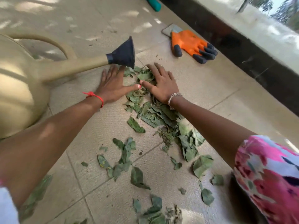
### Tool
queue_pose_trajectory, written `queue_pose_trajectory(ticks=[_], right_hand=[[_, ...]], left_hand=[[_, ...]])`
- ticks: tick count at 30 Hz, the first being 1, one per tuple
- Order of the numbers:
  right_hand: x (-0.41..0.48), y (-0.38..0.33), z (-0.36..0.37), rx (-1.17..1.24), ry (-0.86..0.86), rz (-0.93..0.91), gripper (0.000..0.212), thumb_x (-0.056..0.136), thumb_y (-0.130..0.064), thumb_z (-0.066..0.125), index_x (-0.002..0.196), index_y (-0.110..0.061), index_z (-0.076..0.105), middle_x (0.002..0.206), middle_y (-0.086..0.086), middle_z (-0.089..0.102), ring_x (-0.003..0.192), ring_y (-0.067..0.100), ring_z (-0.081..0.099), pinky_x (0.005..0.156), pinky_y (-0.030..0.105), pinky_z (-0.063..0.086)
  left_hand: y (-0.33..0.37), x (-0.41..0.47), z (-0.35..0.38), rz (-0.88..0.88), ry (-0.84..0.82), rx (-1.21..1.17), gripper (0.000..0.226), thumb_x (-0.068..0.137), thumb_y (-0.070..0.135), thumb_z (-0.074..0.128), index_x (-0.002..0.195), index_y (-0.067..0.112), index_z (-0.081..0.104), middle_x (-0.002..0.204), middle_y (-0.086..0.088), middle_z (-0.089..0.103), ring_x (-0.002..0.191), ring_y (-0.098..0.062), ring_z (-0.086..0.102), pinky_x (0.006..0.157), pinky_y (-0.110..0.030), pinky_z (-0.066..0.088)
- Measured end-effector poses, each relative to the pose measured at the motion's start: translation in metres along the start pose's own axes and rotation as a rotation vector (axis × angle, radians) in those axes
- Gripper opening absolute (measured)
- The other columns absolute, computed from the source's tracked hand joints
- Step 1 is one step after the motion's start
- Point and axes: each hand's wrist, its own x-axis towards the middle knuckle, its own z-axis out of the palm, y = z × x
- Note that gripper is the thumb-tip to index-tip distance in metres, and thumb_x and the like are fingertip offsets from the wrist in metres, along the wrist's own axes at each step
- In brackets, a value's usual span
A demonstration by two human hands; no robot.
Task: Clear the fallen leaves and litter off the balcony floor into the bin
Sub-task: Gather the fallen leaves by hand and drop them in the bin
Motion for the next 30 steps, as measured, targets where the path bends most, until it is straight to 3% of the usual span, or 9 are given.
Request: queue_pose_trajectory(ticks=[6, 9, 11, 15, 18, 21, 24, 27, 30], right_hand=[[0.003, -0.004, 0.001, -0.094, -0.068, -0.067, 0.067, 0.087, -0.056, 0.037, 0.146, -0.026, 0.024, 0.155, -0.005, 0.020, 0.143, 0.013, 0.013, 0.116, 0.040, -0.001], [-0.008, -0.010, -0.004, 0.237, 0.094, -0.064, 0.058, 0.074, -0.048, 0.040, 0.121, -0.018, 0.053, 0.125, 0.000, 0.057, 0.109, 0.012, 0.049, 0.103, 0.036, 0.033], [-0.011, -0.009, -0.004, 0.416, 0.220, -0.050, 0.046, 0.075, -0.041, 0.046, 0.111, -0.015, 0.057, 0.112, -0.002, 0.061, 0.096, 0.013, 0.054, 0.087, 0.033, 0.044], [-0.006, -0.008, 0.001, 0.325, 0.150, -0.094, 0.057, 0.081, -0.040, 0.046, 0.131, -0.014, 0.046, 0.132, 0.003, 0.050, 0.118, 0.018, 0.048, 0.099, 0.034, 0.039], [-0.001, -0.007, 0.005, 0.194, 0.109, -0.105, 0.064, 0.082, -0.049, 0.041, 0.137, -0.016, 0.041, 0.141, 0.004, 0.044, 0.127, 0.021, 0.043, 0.106, 0.036, 0.033], [0.002, -0.005, 0.006, 0.106, 0.086, -0.096, 0.068, 0.081, -0.053, 0.037, 0.140, -0.019, 0.037, 0.147, 0.002, 0.037, 0.132, 0.020, 0.038, 0.109, 0.034, 0.028], [0.002, -0.005, 0.005, 0.043, 0.041, -0.080, 0.074, 0.078, -0.058, 0.032, 0.142, -0.022, 0.033, 0.150, 0.001, 0.032, 0.134, 0.020, 0.034, 0.110, 0.032, 0.023], [-0.002, -0.008, 0.001, 0.068, 0.009, -0.108, 0.085, 0.071, -0.067, 0.019, 0.141, -0.022, 0.035, 0.147, 0.000, 0.037, 0.133, 0.016, 0.036, 0.112, 0.033, 0.019], [-0.010, -0.014, -0.004, 0.218, -0.034, -0.083, 0.071, 0.075, -0.056, 0.033, 0.136, -0.020, 0.044, 0.139, 0.000, 0.048, 0.126, 0.016, 0.043, 0.110, 0.034, 0.026]], left_hand=[[0.000, 0.005, -0.001, 0.198, -0.012, -0.136, 0.079, 0.079, 0.050, 0.063, 0.143, 0.016, 0.030, 0.150, -0.004, 0.031, 0.140, -0.019, 0.024, 0.118, -0.041, 0.013], [-0.001, 0.001, -0.004, 0.182, 0.008, -0.473, 0.062, 0.071, 0.041, 0.060, 0.128, 0.017, 0.051, 0.136, 0.001, 0.049, 0.128, -0.012, 0.041, 0.110, -0.030, 0.029], [-0.001, -0.002, -0.003, 0.167, 0.085, -0.546, 0.056, 0.075, 0.037, 0.055, 0.126, 0.014, 0.053, 0.134, -0.001, 0.050, 0.126, -0.012, 0.042, 0.105, -0.026, 0.029], [-0.006, 0.010, 0.003, 0.079, 0.210, -0.244, 0.062, 0.084, 0.047, 0.040, 0.134, 0.010, 0.040, 0.142, -0.010, 0.038, 0.135, -0.025, 0.029, 0.113, -0.039, 0.022], [-0.009, 0.021, 0.005, -0.007, 0.178, -0.088, 0.060, 0.095, 0.044, 0.039, 0.143, 0.013, 0.024, 0.153, -0.009, 0.021, 0.144, -0.024, 0.010, 0.118, -0.042, 0.003], [-0.004, 0.024, 0.003, -0.003, 0.106, -0.034, 0.059, 0.097, 0.043, 0.036, 0.146, 0.013, 0.021, 0.154, -0.008, 0.021, 0.144, -0.023, 0.013, 0.118, -0.041, 0.004], [0.007, 0.016, 0.001, 0.123, 0.061, -0.109, 0.050, 0.098, 0.036, 0.038, 0.144, 0.020, 0.029, 0.152, -0.003, 0.029, 0.141, -0.022, 0.021, 0.117, -0.039, 0.011], [0.011, 0.007, 0.005, 0.132, -0.064, -0.225, 0.060, 0.091, 0.045, 0.035, 0.147, 0.025, 0.026, 0.153, 0.000, 0.027, 0.142, -0.022, 0.019, 0.117, -0.043, 0.014], [0.016, -0.005, 0.006, 0.123, -0.082, -0.483, 0.061, 0.083, 0.044, 0.037, 0.140, 0.022, 0.039, 0.144, -0.002, 0.042, 0.134, -0.018, 0.035, 0.113, -0.043, 0.028]])
